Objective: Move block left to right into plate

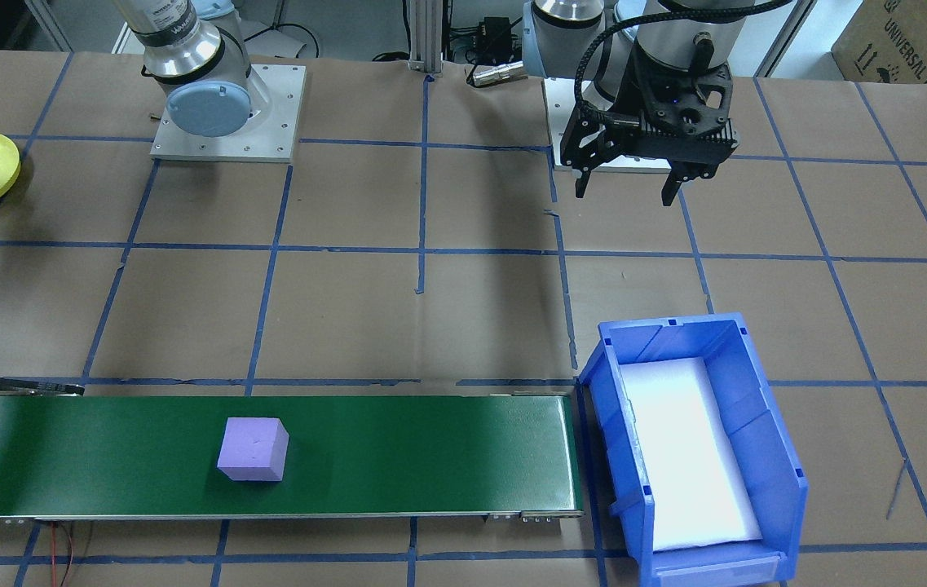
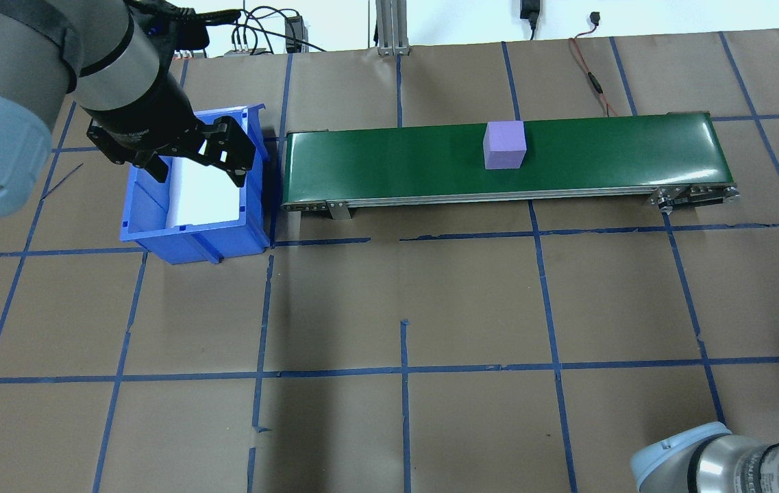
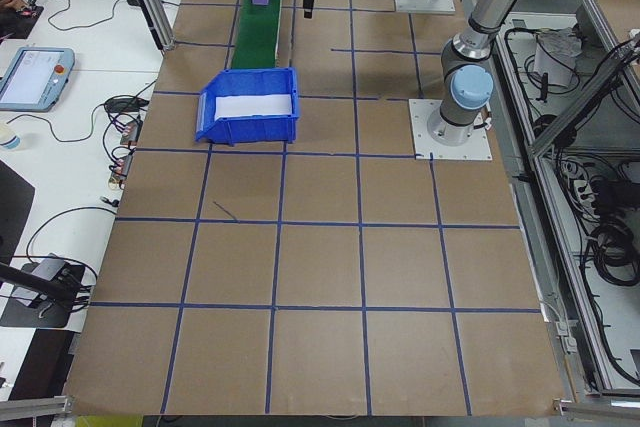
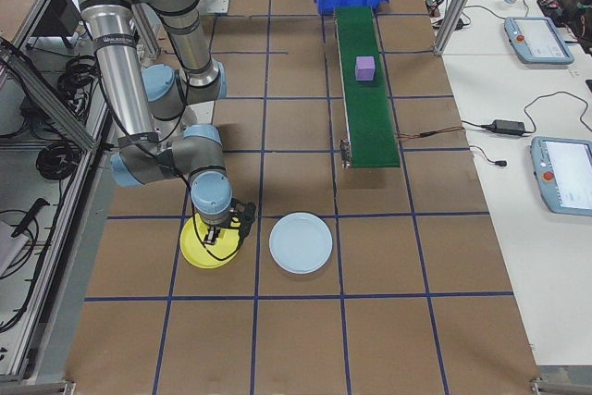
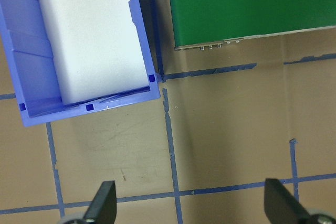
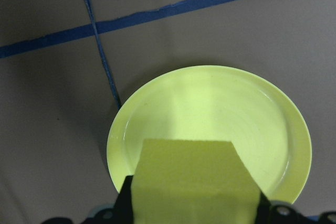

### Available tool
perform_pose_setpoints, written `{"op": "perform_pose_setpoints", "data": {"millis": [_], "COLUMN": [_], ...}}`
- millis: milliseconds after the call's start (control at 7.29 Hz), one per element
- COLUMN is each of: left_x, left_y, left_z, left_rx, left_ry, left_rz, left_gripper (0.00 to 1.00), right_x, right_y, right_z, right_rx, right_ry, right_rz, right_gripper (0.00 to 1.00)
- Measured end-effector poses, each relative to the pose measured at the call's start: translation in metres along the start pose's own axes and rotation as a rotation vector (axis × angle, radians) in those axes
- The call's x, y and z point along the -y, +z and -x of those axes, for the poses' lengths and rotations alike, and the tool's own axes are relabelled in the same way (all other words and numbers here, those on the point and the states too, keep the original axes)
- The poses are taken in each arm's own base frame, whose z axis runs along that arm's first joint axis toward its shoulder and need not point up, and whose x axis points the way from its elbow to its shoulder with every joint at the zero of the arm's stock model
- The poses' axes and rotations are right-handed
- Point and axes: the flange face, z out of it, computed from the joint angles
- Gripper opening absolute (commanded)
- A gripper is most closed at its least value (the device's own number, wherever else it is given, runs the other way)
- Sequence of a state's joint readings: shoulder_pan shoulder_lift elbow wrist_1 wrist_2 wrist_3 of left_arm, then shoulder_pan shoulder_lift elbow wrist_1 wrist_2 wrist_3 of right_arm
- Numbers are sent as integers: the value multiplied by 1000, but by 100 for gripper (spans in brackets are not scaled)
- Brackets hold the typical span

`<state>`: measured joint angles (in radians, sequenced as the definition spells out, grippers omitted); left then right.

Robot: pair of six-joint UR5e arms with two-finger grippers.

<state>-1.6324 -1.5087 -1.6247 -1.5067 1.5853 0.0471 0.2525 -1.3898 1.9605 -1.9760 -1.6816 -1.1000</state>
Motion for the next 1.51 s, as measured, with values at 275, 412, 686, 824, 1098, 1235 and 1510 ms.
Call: {"op": "perform_pose_setpoints", "data": {"millis": [275, 412, 686, 824, 1098, 1235, 1510], "left_x": [0, 0, 1, 2, 2, 2, 2], "left_y": [0, 0, -1, -2, -1, -1, 1], "left_z": [1, 1, 1, 2, 1, 1, 0], "left_rx": [3, 3, 3, 3, 3, 3, 3], "left_ry": [2, 2, 2, 3, 5, 5, 5], "left_rz": [0, 0, -7, -9, -8, -9, -9], "left_gripper": [100, 100, 100, 100, 100, 100, 100], "right_x": [17, 44, 129, 172, 244, 276, 311], "right_y": [-16, -28, -60, -86, -121, -122, -107], "right_z": [12, 36, 139, 206, 316, 345, 390], "right_rx": [-19, -27, -45, -76, -27, 36, 127], "right_ry": [-34, -94, -150, -157, -155, -154, -116], "right_rz": [-7, -8, -67, -112, -222, -251, -259], "right_gripper": [100, 100, 100, 100, 100, 100, 100]}}
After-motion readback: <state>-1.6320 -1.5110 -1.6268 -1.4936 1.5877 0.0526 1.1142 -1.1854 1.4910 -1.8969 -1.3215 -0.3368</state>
